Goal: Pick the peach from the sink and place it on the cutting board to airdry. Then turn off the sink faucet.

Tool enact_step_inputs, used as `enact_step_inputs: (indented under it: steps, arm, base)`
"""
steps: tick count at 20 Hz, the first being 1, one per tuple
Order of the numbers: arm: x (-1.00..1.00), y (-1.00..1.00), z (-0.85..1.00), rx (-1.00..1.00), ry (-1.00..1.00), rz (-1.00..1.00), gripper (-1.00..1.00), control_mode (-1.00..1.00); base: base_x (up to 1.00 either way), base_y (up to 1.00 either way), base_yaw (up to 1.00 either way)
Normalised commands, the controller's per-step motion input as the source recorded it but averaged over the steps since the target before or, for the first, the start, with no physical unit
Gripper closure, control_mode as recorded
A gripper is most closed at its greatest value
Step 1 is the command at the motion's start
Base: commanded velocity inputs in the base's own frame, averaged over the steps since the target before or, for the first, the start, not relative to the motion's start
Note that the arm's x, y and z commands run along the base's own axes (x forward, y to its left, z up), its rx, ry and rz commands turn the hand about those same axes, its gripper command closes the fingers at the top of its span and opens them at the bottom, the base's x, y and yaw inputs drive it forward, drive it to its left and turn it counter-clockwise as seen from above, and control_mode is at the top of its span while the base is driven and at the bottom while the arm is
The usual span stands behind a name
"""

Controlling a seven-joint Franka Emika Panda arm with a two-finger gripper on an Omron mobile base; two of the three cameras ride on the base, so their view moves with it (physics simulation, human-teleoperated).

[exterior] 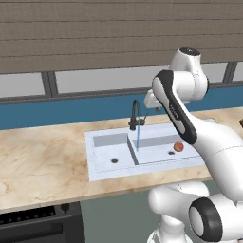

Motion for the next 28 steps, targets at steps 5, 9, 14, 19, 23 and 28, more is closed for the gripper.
enact_step_inputs:
  steps: [5, 9, 14, 19, 23, 28]
  arm:
    - [-0.02, 0.04, 0.0, -0.02, 0.0, 0.0, -1.0, -1.0]
    - [-0.09, 0.0, -0.05, 0.0, 0.0, 0.0, -1.0, -1.0]
    - [-0.07, -0.13, -0.16, 0.0, 0.05, 0.0, -1.0, -1.0]
    - [-0.07, -0.35, 0.0, 0.0, 0.0, 0.02, -1.0, -1.0]
    - [-0.17, -0.46, -0.03, 0.0, 0.0, 0.05, -1.0, -1.0]
    - [-0.09, -0.19, -0.39, 0.0, 0.0, 0.05, -1.0, -1.0]
  base:
    - [0.0, 0.0, 0.0]
    - [0.0, 0.0, 0.0]
    - [0.0, 0.0, 0.0]
    - [0.0, 0.0, 0.0]
    - [0.0, 0.0, 0.0]
    - [0.0, 0.0, 0.0]
